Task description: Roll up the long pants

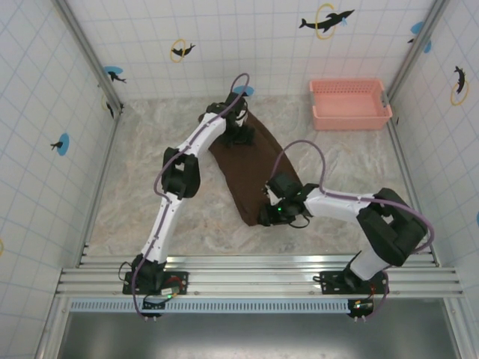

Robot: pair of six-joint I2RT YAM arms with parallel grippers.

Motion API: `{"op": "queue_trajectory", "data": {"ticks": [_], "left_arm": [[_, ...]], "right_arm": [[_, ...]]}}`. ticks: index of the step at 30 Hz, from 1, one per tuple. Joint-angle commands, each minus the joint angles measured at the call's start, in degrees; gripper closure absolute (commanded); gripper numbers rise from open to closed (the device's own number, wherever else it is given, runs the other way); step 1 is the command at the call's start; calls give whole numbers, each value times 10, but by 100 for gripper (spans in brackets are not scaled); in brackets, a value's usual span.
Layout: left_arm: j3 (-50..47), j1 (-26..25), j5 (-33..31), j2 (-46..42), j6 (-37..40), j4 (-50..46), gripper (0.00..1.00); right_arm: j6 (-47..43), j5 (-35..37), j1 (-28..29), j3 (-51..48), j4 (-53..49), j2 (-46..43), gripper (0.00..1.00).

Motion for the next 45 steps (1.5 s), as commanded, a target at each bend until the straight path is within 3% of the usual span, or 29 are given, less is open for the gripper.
{"op": "queue_trajectory", "data": {"ticks": [1,7,10,12,13,14,16,19,21,23,25,27,32,38,45], "left_arm": [[-37,3,140,72,-71,104,3],[-49,5,191,76,-107,186,3],[-67,14,184,38,-92,185,3],[-97,21,147,-13,-69,178,3],[-116,23,109,-48,-50,169,3],[-130,23,44,-89,-19,149,3],[-178,6,-98,-193,62,128,3],[-349,-35,-302,-350,203,266,2],[-480,-39,-294,-441,277,379,3],[-564,-29,-286,-510,257,429,2],[-589,-9,-203,-545,241,407,3],[-596,3,-176,-561,219,368,3],[-688,5,-178,-617,219,335,3],[-790,5,-186,-696,205,328,3],[-808,6,-169,-719,168,283,3]], "right_arm": [[39,-2,50,75,20,73,44],[-15,-1,105,234,-72,170,44],[-30,12,102,230,-90,130,43],[-65,38,94,226,-136,82,42],[-93,59,89,229,-171,53,40],[-127,79,84,234,-211,23,29],[-199,130,77,249,-290,-25,27],[-307,218,58,239,-346,-97,25],[-379,259,49,214,-347,-135,23],[-468,250,45,181,-327,-163,23],[-544,267,56,143,-301,-178,23],[-594,291,67,113,-286,-177,22],[-634,301,73,43,-207,-137,24],[-645,321,99,44,-157,-68,31],[-661,346,84,36,-95,-13,31]]}}
